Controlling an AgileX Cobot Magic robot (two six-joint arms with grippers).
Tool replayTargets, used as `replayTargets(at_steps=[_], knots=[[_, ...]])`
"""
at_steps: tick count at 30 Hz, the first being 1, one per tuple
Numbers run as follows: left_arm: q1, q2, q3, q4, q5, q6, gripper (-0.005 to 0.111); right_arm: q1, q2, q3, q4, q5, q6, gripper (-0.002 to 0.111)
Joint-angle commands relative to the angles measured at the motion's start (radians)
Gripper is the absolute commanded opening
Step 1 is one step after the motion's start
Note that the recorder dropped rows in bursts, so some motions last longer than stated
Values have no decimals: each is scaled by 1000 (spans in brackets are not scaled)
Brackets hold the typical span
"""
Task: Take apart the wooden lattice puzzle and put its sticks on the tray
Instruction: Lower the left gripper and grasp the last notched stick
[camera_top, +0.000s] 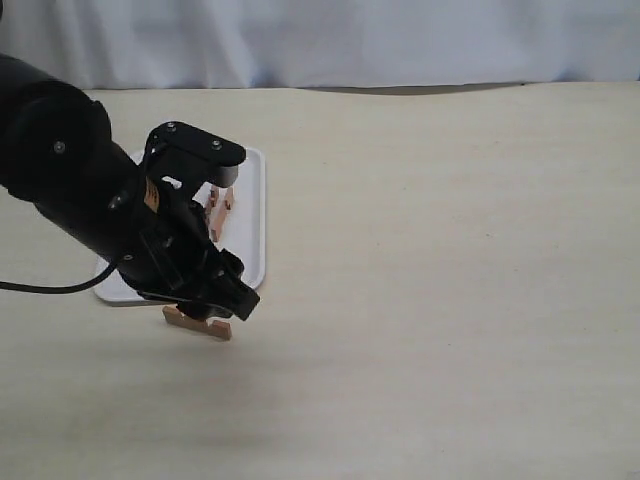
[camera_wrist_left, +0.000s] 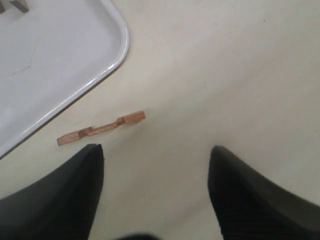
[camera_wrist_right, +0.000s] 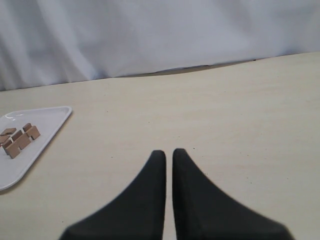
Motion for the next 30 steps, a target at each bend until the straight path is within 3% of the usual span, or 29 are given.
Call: replayTargets(at_steps=[1, 9, 22, 30], knots=[[0, 1, 1, 2, -50, -10, 60, 2, -4, 2, -4, -2, 1, 5], [0, 2, 1, 149, -35, -160, 85, 2, -4, 2, -4, -2, 1, 5], [-2, 152, 1, 187, -37, -273, 85, 2, -4, 2, -4, -2, 1, 5], [-2, 225, 1, 324, -63, -416, 85, 2, -4, 2, -4, -2, 1, 5]])
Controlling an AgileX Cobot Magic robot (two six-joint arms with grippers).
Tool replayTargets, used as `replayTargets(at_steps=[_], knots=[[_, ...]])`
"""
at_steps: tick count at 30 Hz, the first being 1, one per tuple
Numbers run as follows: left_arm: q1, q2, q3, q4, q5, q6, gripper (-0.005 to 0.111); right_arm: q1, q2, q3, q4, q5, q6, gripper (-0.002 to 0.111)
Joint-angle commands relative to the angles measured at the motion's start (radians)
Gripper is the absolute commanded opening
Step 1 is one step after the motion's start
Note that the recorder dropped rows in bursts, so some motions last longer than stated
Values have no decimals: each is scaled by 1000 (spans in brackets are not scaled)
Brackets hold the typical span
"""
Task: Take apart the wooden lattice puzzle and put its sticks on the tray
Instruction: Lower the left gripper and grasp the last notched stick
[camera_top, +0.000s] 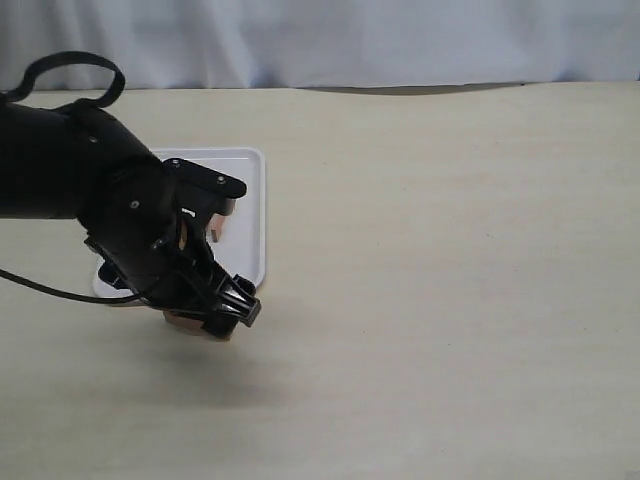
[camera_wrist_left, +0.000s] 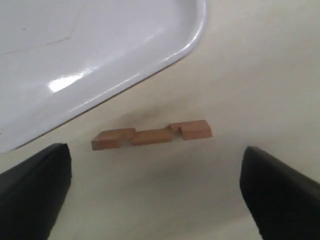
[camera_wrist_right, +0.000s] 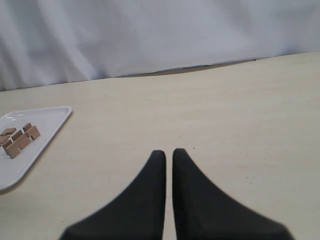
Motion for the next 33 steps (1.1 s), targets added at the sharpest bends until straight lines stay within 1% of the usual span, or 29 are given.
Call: replayTargets(at_steps=[1, 13, 25, 33], knots=[[-2, 39, 1, 84, -5, -97, 85, 2, -4, 2, -4, -2, 1, 5], [-2, 102, 1, 52, -83, -147, 85, 2, -4, 2, -4, -2, 1, 5], [-2, 104, 1, 33, -85, -167, 85, 2, -4, 2, -4, -2, 1, 5], [-2, 104, 1, 33, -111, -170, 85, 2, -4, 2, -4, -2, 1, 5]])
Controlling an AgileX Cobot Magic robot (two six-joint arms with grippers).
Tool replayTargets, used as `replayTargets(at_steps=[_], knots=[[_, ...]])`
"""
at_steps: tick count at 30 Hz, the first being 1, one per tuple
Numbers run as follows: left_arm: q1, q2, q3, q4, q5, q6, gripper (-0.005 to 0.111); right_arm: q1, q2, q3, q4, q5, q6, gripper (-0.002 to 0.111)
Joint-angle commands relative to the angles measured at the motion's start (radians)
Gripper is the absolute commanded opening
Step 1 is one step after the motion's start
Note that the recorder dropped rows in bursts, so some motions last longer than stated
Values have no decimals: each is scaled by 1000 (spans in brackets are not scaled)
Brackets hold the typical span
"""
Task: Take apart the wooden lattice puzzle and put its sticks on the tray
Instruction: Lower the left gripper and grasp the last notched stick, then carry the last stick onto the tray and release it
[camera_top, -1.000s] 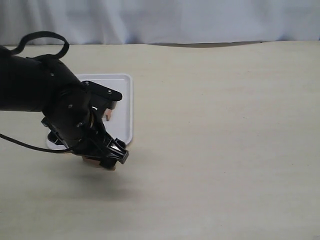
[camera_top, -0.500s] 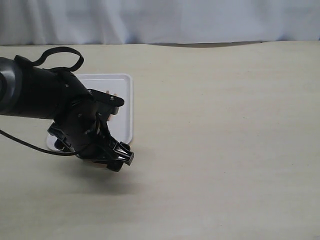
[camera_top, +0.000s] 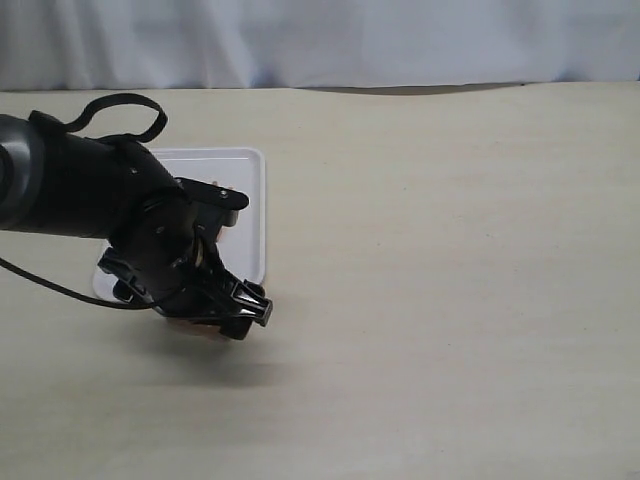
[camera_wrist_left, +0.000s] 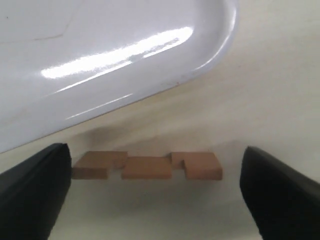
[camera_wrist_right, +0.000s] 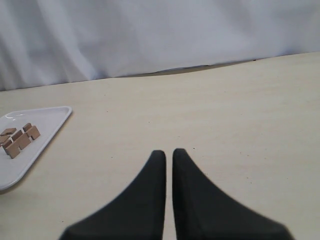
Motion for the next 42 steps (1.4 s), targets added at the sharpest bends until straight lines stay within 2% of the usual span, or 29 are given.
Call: replayTargets(at_steps=[1, 20, 22, 23, 24, 26, 27, 30, 33, 36, 40, 42], knots=[[-2, 3, 1, -4, -18, -9, 85, 2, -4, 2, -4, -2, 1, 5], [-2, 38, 1, 31, -17, -9, 83, 2, -4, 2, -4, -2, 1, 5], [-2, 38, 1, 31, -17, -9, 73, 2, -4, 2, -4, -2, 1, 5], [-2, 38, 1, 58, -2, -7, 50, 2, -4, 2, -4, -2, 1, 5], [-2, 38, 1, 79, 20, -7, 35, 2, -4, 2, -4, -2, 1, 5], [-2, 34, -2, 104, 64, 12, 8, 2, -4, 2, -4, -2, 1, 5], [-2, 26, -2, 104, 80, 45, 0, 2, -4, 2, -4, -2, 1, 5], [-1, -49, -2, 106, 102, 99, 0, 2, -4, 2, -4, -2, 1, 5], [15, -148, -2, 159, 60, 91, 0, 2, -4, 2, -4, -2, 1, 5], [112, -199, -2, 161, -62, 84, 0, 2, -4, 2, -4, -2, 1, 5], [223, -176, 0, 159, -214, 70, 0, 2, -4, 2, -4, -2, 1, 5], [253, -157, 0, 157, -276, 70, 0, 2, -4, 2, -4, -2, 1, 5]])
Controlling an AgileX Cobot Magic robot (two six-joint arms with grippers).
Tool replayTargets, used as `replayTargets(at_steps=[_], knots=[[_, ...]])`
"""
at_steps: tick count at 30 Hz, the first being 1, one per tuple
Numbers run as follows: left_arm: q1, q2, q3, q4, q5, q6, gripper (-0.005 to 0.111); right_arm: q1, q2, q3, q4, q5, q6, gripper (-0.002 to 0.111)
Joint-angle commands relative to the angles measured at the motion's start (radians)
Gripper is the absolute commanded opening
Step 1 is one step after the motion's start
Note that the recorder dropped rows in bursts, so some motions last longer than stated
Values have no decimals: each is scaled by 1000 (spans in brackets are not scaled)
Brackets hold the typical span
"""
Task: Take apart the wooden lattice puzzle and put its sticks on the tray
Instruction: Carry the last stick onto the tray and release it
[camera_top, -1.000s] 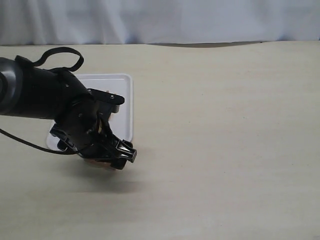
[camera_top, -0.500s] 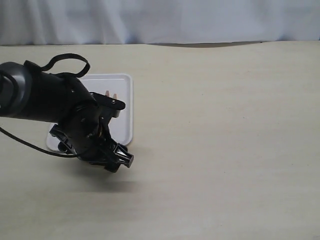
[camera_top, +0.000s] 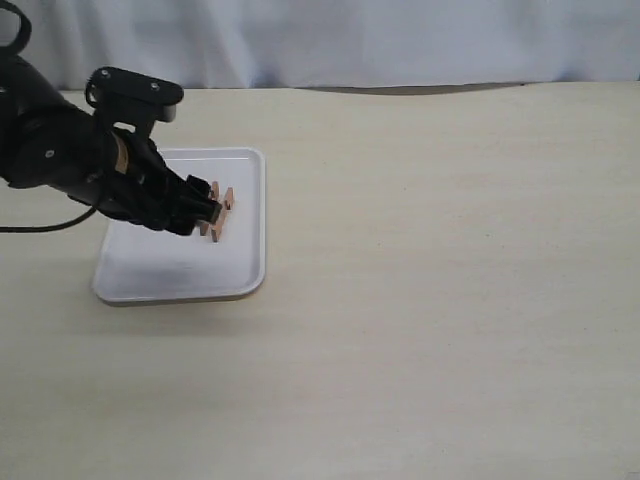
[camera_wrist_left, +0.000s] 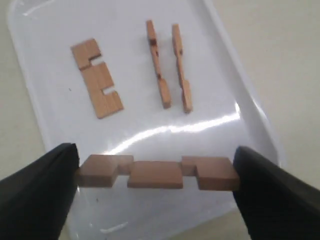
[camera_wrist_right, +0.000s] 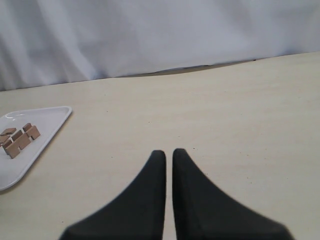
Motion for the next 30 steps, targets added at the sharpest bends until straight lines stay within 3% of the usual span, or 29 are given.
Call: replayTargets(at_steps=[1, 3, 6, 8, 13, 15, 22, 30], knots=[[73, 42, 2, 0, -162, -13, 0, 2, -4, 2, -4, -2, 1, 5], [100, 80, 2, 0, -242, -13, 1, 2, -4, 2, -4, -2, 1, 5], [145, 160, 2, 7, -369, -13, 21, 2, -4, 2, -4, -2, 1, 5], [168, 193, 2, 7, -420, -13, 35, 2, -4, 2, -4, -2, 1, 5], [203, 232, 2, 5, -450, -13, 86, 2, -4, 2, -4, -2, 1, 5], [205, 229, 2, 5, -450, -13, 100, 2, -4, 2, -4, -2, 1, 5], [197, 166, 2, 0, -412, -13, 104, 2, -4, 2, -4, -2, 1, 5], [197, -26, 2, 2, -209, -9, 104, 2, -4, 2, -4, -2, 1, 5]])
